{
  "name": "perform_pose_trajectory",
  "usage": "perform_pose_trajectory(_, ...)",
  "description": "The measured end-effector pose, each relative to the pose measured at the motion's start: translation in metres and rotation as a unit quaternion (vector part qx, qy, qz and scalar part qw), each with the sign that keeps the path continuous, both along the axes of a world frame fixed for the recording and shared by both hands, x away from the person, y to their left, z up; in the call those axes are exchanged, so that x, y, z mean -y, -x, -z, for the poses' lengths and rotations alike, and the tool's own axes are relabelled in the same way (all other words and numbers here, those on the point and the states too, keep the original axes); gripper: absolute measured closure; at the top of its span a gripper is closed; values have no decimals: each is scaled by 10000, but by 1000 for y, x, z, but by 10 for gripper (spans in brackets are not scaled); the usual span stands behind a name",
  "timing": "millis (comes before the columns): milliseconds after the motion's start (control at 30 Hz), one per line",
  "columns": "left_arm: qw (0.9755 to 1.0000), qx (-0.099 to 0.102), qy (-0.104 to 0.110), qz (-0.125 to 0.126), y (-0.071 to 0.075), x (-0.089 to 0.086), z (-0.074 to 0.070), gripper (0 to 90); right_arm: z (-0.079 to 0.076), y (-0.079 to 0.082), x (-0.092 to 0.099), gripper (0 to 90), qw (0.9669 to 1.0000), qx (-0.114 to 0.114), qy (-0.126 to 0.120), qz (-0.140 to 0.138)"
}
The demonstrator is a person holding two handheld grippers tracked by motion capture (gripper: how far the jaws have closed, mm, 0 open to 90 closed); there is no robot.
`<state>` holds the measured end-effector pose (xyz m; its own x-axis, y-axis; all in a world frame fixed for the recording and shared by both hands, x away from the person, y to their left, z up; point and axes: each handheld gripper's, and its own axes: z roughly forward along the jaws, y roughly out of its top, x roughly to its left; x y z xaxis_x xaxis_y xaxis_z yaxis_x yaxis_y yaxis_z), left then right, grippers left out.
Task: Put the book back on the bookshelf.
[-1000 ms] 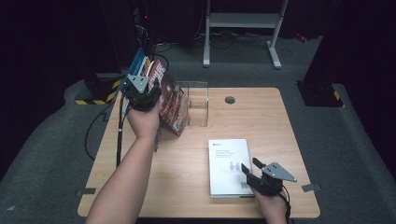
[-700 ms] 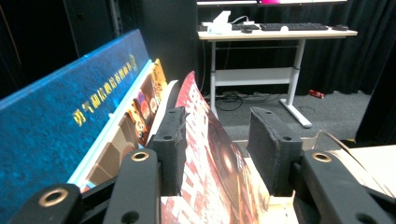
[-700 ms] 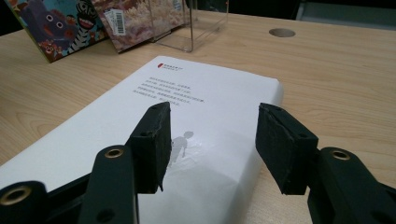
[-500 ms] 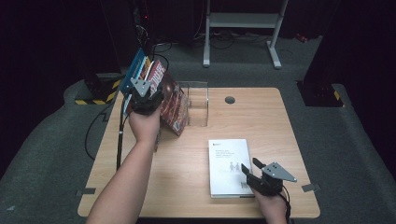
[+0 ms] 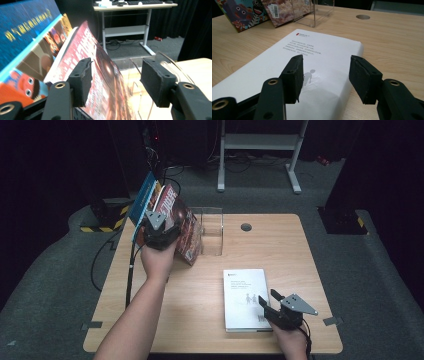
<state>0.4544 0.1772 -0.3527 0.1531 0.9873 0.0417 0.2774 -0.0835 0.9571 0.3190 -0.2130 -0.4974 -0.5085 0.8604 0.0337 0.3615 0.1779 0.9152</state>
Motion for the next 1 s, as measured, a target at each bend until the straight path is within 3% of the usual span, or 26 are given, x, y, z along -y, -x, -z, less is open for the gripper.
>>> perform_pose_trajectory(133,9999,-45,-52,128,5,3,5,385,0,0,0,451,10000,4,9,-2)
perform_pose_trajectory(233,9992,-90,94,382,11,5,11,372,0,0,0,450,10000,-11,13,-2)
perform_pose_trajectory(433,9979,-336,59,555,16,8,23,350,0,-1,0,448,10000,0,19,3)
perform_pose_trajectory(600,9968,-353,2,721,25,15,35,345,1,-1,3,444,10000,-35,30,41)
perform_pose_trajectory(700,9944,-397,80,972,32,20,45,325,1,-1,3,442,10000,-46,26,54)
perform_pose_trajectory(833,9930,-431,-21,1096,39,26,52,315,1,-1,3,439,10000,-61,59,37)
perform_pose_trajectory(1000,9900,-554,145,1288,49,33,64,296,2,-1,3,440,9999,-66,97,29)
